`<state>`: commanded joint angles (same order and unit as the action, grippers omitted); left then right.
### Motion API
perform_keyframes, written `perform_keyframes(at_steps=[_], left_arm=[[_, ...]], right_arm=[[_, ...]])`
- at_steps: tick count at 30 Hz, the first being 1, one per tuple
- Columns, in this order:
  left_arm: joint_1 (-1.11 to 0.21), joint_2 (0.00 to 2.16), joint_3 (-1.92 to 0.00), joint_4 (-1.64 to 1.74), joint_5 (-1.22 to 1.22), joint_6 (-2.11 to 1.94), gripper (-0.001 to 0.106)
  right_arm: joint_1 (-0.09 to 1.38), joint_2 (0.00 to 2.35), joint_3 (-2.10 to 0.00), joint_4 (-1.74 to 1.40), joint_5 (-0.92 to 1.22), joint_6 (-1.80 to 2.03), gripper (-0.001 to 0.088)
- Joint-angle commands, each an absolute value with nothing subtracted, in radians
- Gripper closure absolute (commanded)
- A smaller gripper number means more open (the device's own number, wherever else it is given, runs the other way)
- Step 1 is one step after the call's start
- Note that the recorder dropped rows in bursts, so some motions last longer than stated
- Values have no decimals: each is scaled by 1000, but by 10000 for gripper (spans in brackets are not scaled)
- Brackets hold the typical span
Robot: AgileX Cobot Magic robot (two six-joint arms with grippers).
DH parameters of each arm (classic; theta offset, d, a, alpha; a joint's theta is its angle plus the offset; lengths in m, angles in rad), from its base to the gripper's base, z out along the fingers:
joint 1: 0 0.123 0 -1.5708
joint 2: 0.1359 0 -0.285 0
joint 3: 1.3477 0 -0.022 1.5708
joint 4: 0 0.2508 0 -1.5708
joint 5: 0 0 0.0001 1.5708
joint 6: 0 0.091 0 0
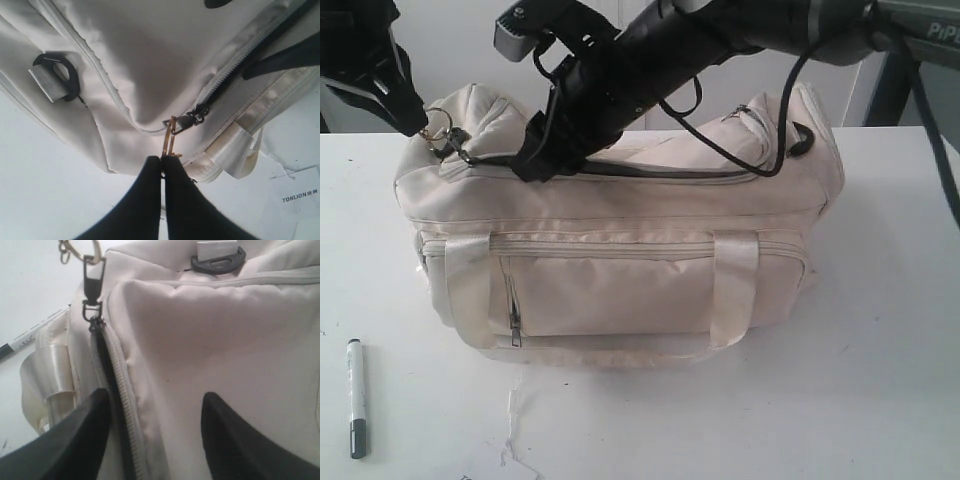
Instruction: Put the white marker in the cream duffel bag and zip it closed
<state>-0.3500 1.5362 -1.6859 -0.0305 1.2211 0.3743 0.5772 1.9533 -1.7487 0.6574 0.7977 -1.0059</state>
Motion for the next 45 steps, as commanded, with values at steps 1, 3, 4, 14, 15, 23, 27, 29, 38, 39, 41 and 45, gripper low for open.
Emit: perform_keyframes(at_steps=[1,3,4,14,15,23,27,29,38,39,41,45], left_arm=[[-350,1536,-1686,-30,1221,374,1053],[-350,1536,-1686,-30,1221,374,1053],[-350,1536,-1686,-30,1221,374,1053],[-350,1536,-1686,-30,1221,374,1053],[-350,1536,-1686,-31,1221,377,1053],[-350,1536,-1686,-31,1221,408,1053],[-350,1536,-1686,-28,1221,424,1053],[-350,1536,-1686,-17,1221,426,1053],[-350,1536,-1686,14,1221,446,1053],[-348,1536,-1686,16,1221,450,1053],[-348,1536,-1686,16,1221,450,1053],[-348,1536,-1686,19,1221,450,1053]], right_arm=[[577,1956,-1750,663,798,-1017,431],[577,1964,-1756,663,803,-1017,466],[577,1967,-1758,665,803,-1017,487],[577,1970,-1758,661,831,-1077,868],[577,1970,-1758,661,833,-1077,868],[577,1966,-1758,589,929,-1122,868],[577,1966,-1758,568,932,-1122,868],[577,1966,-1758,568,930,-1122,868],[575,1966,-1758,566,930,-1122,868],[575,1966,-1758,566,930,-1122,868],[575,1966,-1758,566,930,-1122,868],[575,1966,-1758,566,930,-1122,868]])
